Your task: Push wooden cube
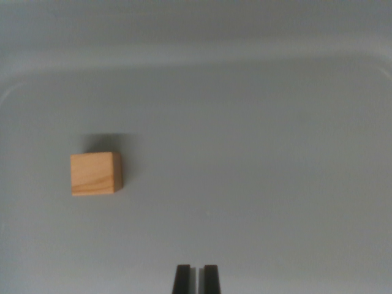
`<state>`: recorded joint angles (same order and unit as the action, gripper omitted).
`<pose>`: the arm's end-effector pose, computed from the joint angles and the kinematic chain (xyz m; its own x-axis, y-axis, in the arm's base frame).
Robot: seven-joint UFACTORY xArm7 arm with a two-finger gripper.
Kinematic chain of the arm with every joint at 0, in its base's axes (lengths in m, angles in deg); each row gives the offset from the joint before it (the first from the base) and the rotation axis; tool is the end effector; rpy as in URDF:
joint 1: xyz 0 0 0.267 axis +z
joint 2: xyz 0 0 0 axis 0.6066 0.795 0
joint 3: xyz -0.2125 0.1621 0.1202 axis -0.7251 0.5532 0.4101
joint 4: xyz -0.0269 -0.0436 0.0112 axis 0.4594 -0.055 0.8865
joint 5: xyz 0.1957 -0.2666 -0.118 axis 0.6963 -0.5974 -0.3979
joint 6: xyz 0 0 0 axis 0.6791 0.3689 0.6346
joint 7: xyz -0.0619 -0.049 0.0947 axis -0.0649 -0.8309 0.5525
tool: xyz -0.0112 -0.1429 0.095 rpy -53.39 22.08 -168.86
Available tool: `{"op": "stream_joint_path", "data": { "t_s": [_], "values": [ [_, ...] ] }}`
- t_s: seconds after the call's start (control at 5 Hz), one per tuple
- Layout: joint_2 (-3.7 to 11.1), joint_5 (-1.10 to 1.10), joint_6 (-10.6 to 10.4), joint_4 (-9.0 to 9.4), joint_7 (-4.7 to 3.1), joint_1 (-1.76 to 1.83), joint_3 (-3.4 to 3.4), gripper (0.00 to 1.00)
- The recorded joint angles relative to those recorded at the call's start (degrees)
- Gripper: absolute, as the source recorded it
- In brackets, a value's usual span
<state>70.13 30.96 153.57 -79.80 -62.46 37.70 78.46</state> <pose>0.5088 0.0196 0.2965 0.9988 -0.0400 0.0283 -0.0400 -0.9992 0.0009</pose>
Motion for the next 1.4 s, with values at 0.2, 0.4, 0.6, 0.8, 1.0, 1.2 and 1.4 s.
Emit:
{"op": "stream_joint_path", "data": {
  "t_s": [0.2,0.4,0.6,0.8,1.0,1.2,1.4],
  "values": [
    [0.0,0.0,0.0,0.0,0.0,0.0,0.0,0.0],
    [0.79,0.0,-2.42,1.69,0.41,0.37,0.31,0.0],
    [0.79,0.0,-2.42,1.69,0.41,0.37,0.31,0.0],
    [1.62,0.01,-4.95,3.46,0.84,0.76,0.63,0.0],
    [1.62,0.01,-4.95,3.46,0.84,0.76,0.63,0.0],
    [2.47,0.01,-7.58,5.29,1.28,1.17,0.96,0.0],
    [2.47,0.01,-7.58,5.29,1.28,1.17,0.96,0.0]
  ]
}}
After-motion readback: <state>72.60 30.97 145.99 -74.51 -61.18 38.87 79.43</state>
